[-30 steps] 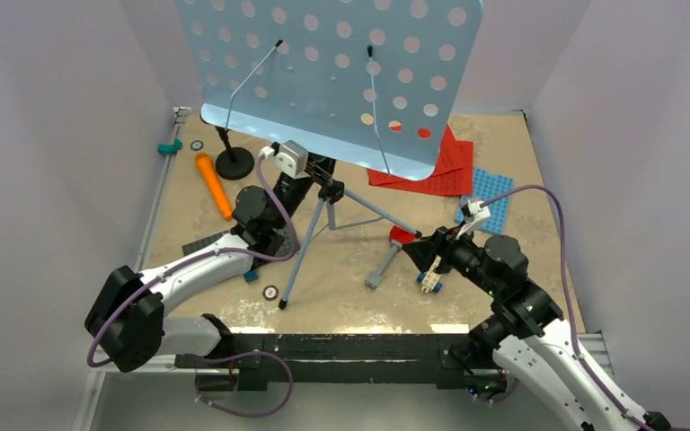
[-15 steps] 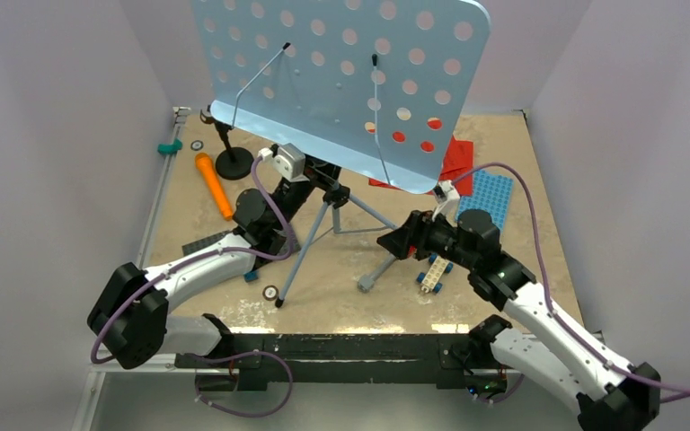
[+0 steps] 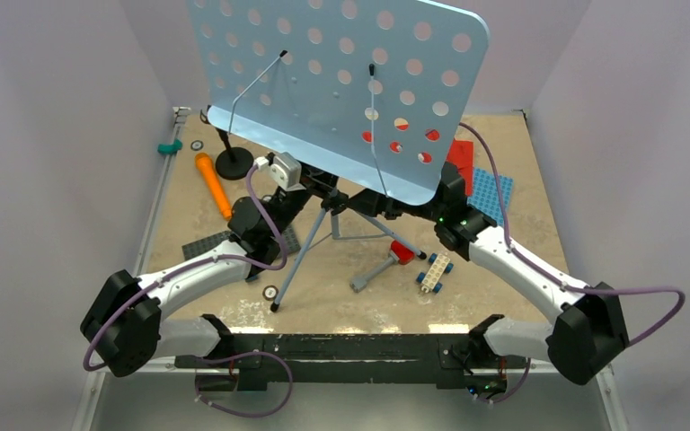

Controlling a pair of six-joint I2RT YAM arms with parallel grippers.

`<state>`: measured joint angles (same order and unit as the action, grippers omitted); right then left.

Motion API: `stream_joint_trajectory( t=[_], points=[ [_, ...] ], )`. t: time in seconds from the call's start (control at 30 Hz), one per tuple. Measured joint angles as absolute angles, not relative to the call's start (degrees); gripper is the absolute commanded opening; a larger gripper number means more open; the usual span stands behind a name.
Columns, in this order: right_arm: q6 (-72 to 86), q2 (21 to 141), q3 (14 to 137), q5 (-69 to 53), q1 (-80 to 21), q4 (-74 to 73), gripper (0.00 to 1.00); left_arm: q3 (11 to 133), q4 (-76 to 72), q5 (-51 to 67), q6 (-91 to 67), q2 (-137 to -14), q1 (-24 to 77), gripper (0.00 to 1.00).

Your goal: Pack up the instrument practice props

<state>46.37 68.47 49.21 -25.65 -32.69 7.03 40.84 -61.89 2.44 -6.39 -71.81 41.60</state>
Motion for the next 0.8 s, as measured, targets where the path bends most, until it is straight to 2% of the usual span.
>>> stream_joint_trajectory(
  t=[0.33, 0.53, 0.8],
  points=[
    [46.96, 73.10, 53.58, -27.31, -34.13, 6.87, 0.54, 40.58, -62.08, 1.67, -5.67, -71.66, 41.74, 0.00],
    [47.46, 72.73, 53.58, -28.25, -36.91, 3.01, 0.63, 40.56, -61.98, 1.10, -4.99, -71.57, 41.80, 0.00],
    [47.57, 72.38, 53.58, -27.79, -38.94, 0.86, 0.60, 40.25, -61.39, 0.97, -4.80, -70.85, 42.04, 0.00]
  ],
)
